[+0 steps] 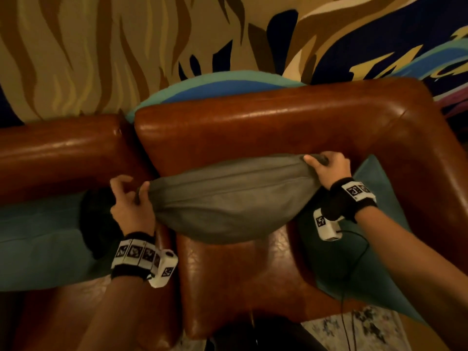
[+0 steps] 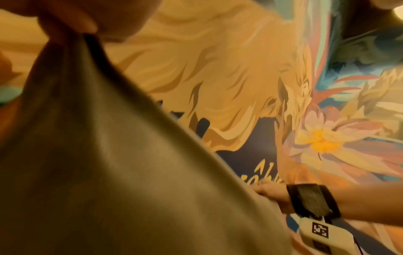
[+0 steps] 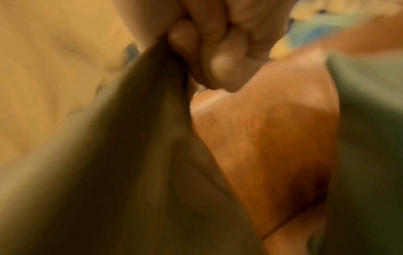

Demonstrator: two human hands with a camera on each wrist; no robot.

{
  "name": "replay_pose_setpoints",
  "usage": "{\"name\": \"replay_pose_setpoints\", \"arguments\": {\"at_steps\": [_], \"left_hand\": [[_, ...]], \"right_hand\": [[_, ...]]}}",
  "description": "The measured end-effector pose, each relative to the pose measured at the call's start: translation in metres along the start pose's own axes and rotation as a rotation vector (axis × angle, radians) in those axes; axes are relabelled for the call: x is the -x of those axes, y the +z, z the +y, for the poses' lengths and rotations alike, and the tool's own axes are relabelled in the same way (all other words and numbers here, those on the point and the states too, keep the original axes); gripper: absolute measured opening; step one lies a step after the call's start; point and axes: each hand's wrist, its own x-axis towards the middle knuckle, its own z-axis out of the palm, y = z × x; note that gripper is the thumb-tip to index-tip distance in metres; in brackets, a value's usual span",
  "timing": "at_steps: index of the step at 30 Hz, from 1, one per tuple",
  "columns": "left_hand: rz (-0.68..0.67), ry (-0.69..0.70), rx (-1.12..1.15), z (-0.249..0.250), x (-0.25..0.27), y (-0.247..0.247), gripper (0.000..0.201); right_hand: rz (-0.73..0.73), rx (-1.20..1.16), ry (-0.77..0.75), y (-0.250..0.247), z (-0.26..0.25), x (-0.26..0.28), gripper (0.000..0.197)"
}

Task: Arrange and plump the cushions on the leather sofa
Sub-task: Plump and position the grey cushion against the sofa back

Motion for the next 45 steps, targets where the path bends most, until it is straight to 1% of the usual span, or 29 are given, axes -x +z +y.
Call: {"name": "replay_pose_setpoints", "arguments": {"at_steps": [1,3,4,5,7,8,10,12,13,14,15,17,18,19,20,21,23,25,27,29,30,31,34,35,37,39,41,43,45], "left_hand": [[0.006,0.003,0.004,0.001,-0.004,0.001,0.027],[-0.025,0.013,-0.028,0.004,-0.005,-0.002,0.029],[-0.024,0.006,-0.015,0.006,-0.009,-0.002,0.032],[-0.013,-0.010,0.011,0.011,-0.012,-0.003,0.036],[0.007,-0.040,0.030,0.010,-0.020,-0.003,0.041],[-0.005,-0.041,0.017,0.006,-0.024,0.000,0.040],[-0.051,-0.052,0.002,0.004,-0.032,0.009,0.033],[-0.118,-0.049,-0.101,0.005,-0.029,0.018,0.030],[-0.147,-0.001,-0.213,0.005,-0.022,0.022,0.033],[-0.170,0.085,-0.334,0.005,-0.009,0.027,0.037],[-0.189,0.199,-0.431,0.006,0.009,0.032,0.041],[-0.261,0.471,-0.525,0.008,0.053,0.045,0.048],[-0.312,0.592,-0.541,0.009,0.077,0.054,0.054],[-0.367,0.685,-0.556,0.008,0.102,0.063,0.060],[-0.416,0.739,-0.577,0.005,0.124,0.072,0.066],[-0.450,0.753,-0.601,0.001,0.142,0.078,0.071],[-0.492,0.692,-0.654,-0.014,0.160,0.087,0.073],[-0.555,0.632,-0.720,-0.030,0.157,0.092,0.073],[-0.624,0.639,-0.798,-0.041,0.139,0.096,0.077],[-0.647,0.689,-0.891,-0.049,0.110,0.098,0.083],[-0.643,0.700,-0.929,-0.051,0.095,0.097,0.087],[-0.626,0.676,-0.958,-0.053,0.079,0.095,0.090],[-0.562,0.485,-1.038,-0.056,0.043,0.080,0.103],[-0.557,0.452,-1.068,-0.056,0.037,0.075,0.106],[-0.569,0.437,-1.099,-0.054,0.037,0.067,0.107],[-0.559,0.399,-1.055,-0.050,0.053,0.062,0.106],[-0.540,0.322,-0.967,-0.053,0.080,0.053,0.102],[-0.561,0.226,-0.872,-0.061,0.110,0.039,0.098],[-0.613,0.117,-0.767,-0.074,0.142,0.020,0.091]], "right_hand": [[-0.021,0.011,0.010,-0.004,-0.002,-0.003,0.042],[-0.066,0.036,0.007,-0.009,-0.004,-0.003,0.033],[-0.055,0.007,0.005,-0.012,-0.006,-0.007,0.028],[-0.038,-0.032,0.000,-0.016,-0.009,-0.007,0.027],[0.017,-0.105,0.035,-0.020,-0.010,-0.008,0.040],[0.028,-0.094,0.051,-0.019,-0.008,-0.010,0.044],[0.031,-0.028,0.050,-0.013,-0.010,-0.011,0.045],[0.017,0.078,0.042,-0.003,-0.014,-0.004,0.045],[0.022,0.180,0.022,0.005,-0.016,0.003,0.046],[0.053,0.306,-0.022,0.015,-0.017,0.015,0.048],[0.106,0.408,-0.099,0.028,-0.018,0.031,0.050],[0.194,0.481,-0.346,0.061,-0.023,0.072,0.057],[0.185,0.465,-0.483,0.082,-0.026,0.093,0.062],[0.141,0.459,-0.600,0.103,-0.027,0.114,0.068],[0.088,0.479,-0.672,0.124,-0.026,0.134,0.075],[0.045,0.514,-0.696,0.141,-0.023,0.149,0.082],[-0.005,0.561,-0.657,0.162,-0.009,0.162,0.095],[-0.069,0.589,-0.613,0.170,0.008,0.155,0.109],[-0.157,0.658,-0.620,0.165,0.019,0.136,0.126],[-0.211,0.763,-0.644,0.155,0.023,0.112,0.135],[-0.220,0.804,-0.634,0.146,0.025,0.100,0.136],[-0.208,0.829,-0.597,0.135,0.028,0.087,0.136],[-0.167,0.843,-0.344,0.095,0.042,0.054,0.139],[-0.190,0.861,-0.303,0.083,0.046,0.048,0.138],[-0.224,0.903,-0.301,0.068,0.053,0.047,0.132],[-0.190,0.847,-0.303,0.060,0.056,0.064,0.126],[-0.159,0.772,-0.292,0.058,0.066,0.088,0.121],[-0.129,0.746,-0.296,0.056,0.081,0.111,0.118],[-0.123,0.753,-0.236,0.048,0.101,0.125,0.115]]}}
